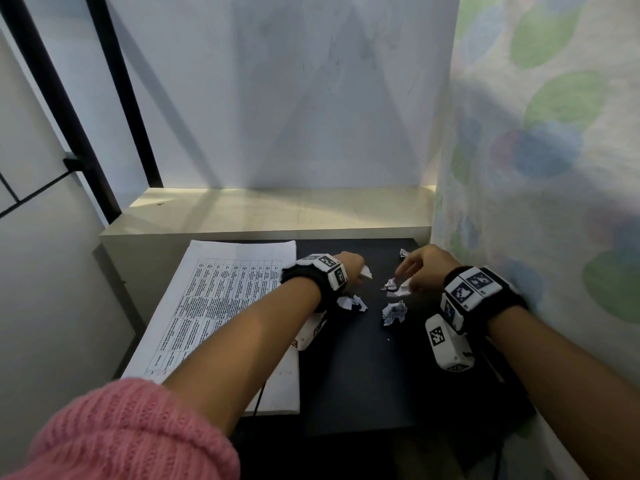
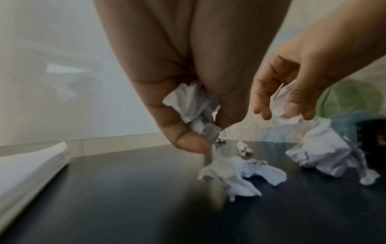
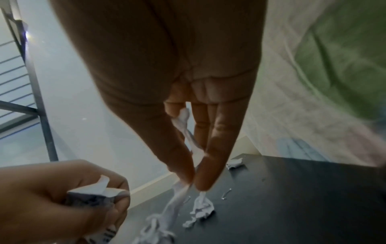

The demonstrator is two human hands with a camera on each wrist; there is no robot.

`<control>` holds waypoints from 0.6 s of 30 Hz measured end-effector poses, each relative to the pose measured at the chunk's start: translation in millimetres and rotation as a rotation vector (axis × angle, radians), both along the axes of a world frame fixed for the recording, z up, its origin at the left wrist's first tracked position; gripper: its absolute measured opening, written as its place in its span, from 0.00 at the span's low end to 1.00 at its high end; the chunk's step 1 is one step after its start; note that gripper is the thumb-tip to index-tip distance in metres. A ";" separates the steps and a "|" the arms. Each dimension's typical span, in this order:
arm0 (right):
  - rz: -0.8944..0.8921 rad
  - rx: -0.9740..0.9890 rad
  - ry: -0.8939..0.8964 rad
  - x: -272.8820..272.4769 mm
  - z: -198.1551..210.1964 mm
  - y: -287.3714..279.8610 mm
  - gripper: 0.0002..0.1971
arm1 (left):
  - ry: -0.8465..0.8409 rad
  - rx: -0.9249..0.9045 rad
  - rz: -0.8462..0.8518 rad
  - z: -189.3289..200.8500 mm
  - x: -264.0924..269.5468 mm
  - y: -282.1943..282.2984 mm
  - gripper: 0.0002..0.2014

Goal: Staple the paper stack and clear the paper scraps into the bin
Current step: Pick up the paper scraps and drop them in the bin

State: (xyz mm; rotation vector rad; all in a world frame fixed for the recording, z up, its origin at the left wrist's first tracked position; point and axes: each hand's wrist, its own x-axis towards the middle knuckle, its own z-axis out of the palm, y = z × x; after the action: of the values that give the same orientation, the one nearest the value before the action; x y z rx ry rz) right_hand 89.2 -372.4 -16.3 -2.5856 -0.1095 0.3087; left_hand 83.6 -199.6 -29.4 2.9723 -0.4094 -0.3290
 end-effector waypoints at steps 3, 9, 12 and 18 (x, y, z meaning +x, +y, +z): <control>0.071 0.061 0.034 -14.5 7.5 -0.4 0.20 | -0.017 -0.021 -0.013 4.5 -8.5 9.1 0.14; 0.185 -0.029 0.109 -41.3 3.0 10.8 0.24 | 0.054 0.101 -0.079 9.0 -34.0 1.7 0.18; 0.201 -0.163 0.127 -45.0 -5.1 17.4 0.22 | 0.072 0.116 -0.172 2.6 -42.7 -6.1 0.17; 0.126 -0.230 0.069 -44.8 -12.0 26.8 0.16 | 0.023 0.129 -0.223 -9.5 -49.3 -12.5 0.19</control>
State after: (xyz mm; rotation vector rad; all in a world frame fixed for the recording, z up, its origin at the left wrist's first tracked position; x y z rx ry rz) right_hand 44.4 -345.6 -28.3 -2.7975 -0.2241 0.4818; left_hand 34.3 -212.1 -38.9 3.0483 -0.7462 -0.4275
